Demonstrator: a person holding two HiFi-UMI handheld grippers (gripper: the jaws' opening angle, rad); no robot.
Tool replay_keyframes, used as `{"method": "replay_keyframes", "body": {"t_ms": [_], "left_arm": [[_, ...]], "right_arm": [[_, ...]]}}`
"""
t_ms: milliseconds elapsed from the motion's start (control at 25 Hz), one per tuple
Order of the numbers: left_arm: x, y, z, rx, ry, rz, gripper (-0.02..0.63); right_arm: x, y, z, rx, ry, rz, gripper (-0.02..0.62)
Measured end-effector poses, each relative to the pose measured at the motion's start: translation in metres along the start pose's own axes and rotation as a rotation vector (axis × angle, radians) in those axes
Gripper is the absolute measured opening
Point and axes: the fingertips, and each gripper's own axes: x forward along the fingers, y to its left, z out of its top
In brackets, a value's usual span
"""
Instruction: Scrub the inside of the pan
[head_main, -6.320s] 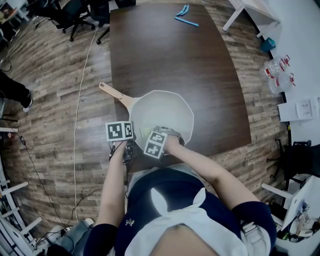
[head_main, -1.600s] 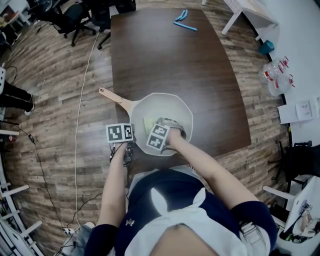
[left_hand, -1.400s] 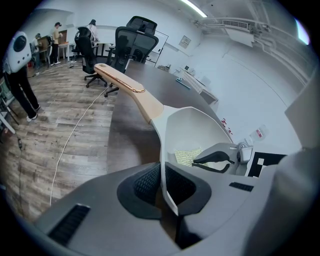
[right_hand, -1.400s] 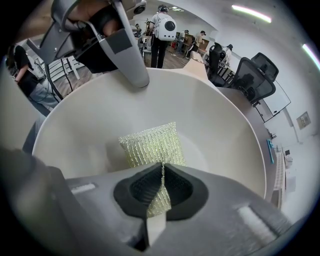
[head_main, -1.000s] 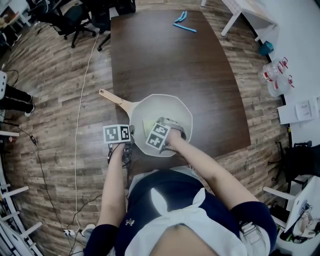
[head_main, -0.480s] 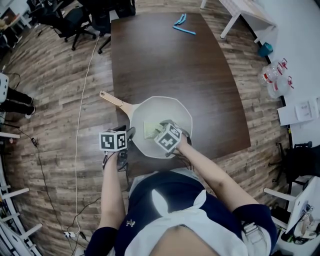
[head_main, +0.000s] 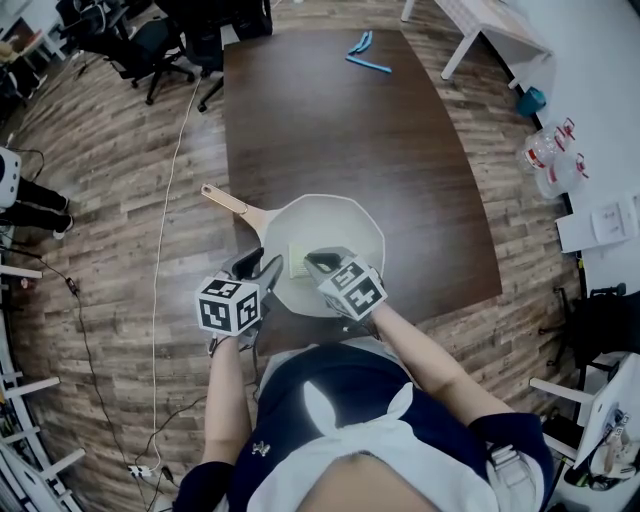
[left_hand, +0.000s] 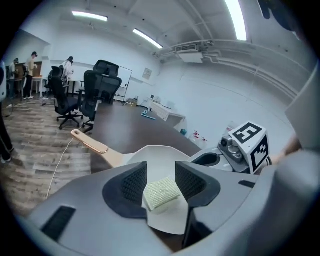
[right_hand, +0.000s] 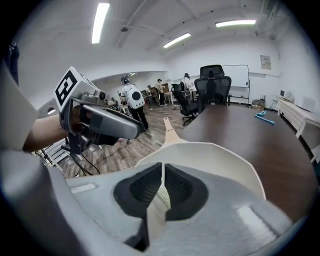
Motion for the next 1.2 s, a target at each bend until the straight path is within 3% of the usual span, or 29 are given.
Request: {"method": "replay_keyframes", "body": {"t_ms": [120, 200, 320, 520, 720, 1200], "left_arm": [[-0.007, -0.021, 0.007, 0.03, -0.033, -0.048, 0.177], [-0.013, -0.03, 0.011, 0.059, -0.066, -0.046, 0.084], [-0.017, -0.042, 0.01, 0.121, -0.095, -0.046, 0.006], [-0.023, -0.068, -0.003, 0.096, -0.135, -0.156, 0.006], [-0.024, -0.083, -0.012, 0.141, -0.109, -0.157, 0.006], [-0.026, -0.1, -0.015, 0.167, -0.121, -0.179, 0.005]], "right_arm": [[-0.012, 0.013, 0.011, -0.003, -0.055, 0.01, 0.0], [-0.022, 0.02, 0.016, 0.006, -0.097, 0.022, 0.0], [-0.036, 0.026, 0.019, 0.007, -0.162, 0.037, -0.002], [-0.059, 0.041, 0.019, 0.004, -0.26, 0.072, -0.002], [-0.075, 0.049, 0.019, 0.077, -0.321, 0.093, -0.002], [-0.081, 0.049, 0.015, 0.084, -0.335, 0.031, -0.002]]}}
